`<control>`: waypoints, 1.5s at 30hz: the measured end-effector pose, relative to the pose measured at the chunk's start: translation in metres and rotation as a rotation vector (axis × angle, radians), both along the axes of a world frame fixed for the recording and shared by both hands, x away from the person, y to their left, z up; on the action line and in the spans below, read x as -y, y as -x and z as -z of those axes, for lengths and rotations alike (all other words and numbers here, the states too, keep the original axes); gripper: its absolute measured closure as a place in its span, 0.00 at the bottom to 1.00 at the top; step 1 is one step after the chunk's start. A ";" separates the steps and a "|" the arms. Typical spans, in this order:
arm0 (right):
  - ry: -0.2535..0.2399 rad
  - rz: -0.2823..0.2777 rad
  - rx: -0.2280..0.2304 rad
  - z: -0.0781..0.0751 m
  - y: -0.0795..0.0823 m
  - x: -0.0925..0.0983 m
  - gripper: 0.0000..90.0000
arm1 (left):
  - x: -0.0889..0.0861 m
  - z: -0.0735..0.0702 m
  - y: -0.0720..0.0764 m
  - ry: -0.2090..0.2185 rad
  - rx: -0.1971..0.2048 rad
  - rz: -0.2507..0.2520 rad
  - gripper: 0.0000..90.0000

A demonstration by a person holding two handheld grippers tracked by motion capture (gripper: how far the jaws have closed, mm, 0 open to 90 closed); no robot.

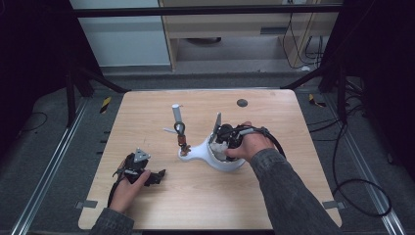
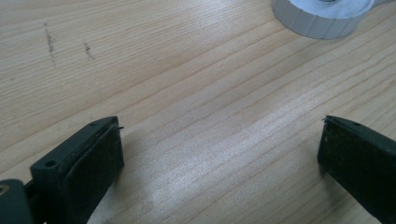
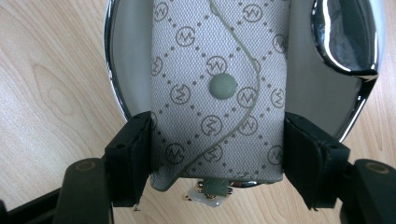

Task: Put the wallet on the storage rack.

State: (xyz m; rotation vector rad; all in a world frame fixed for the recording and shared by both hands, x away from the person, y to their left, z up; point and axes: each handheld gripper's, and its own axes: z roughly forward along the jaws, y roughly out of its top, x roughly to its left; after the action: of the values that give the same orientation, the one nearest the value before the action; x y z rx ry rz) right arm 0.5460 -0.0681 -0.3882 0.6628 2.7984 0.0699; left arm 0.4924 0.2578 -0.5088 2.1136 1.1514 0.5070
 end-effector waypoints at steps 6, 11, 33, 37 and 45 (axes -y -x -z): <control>-0.005 0.006 -0.007 0.002 -0.001 -0.001 0.32 | 0.000 0.000 0.000 0.000 0.000 0.000 0.00; -0.061 0.037 -0.002 0.002 0.000 0.003 0.24 | 0.000 0.000 0.000 0.000 0.000 0.001 0.00; -0.106 0.033 0.039 -0.012 0.013 0.007 0.24 | 0.000 0.000 0.000 0.000 0.000 0.001 0.00; -0.117 0.041 0.044 -0.014 0.016 0.007 0.23 | 0.000 0.000 0.000 0.000 0.000 0.001 0.00; -0.143 0.059 0.072 -0.018 0.018 0.013 0.15 | 0.000 0.000 0.000 0.000 0.000 0.001 0.00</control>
State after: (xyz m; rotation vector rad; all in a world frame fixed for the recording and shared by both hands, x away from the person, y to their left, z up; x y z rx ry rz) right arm 0.5282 -0.0812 -0.3699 0.7595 2.7216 0.2786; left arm 0.4924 0.2578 -0.5088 2.1141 1.1502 0.5070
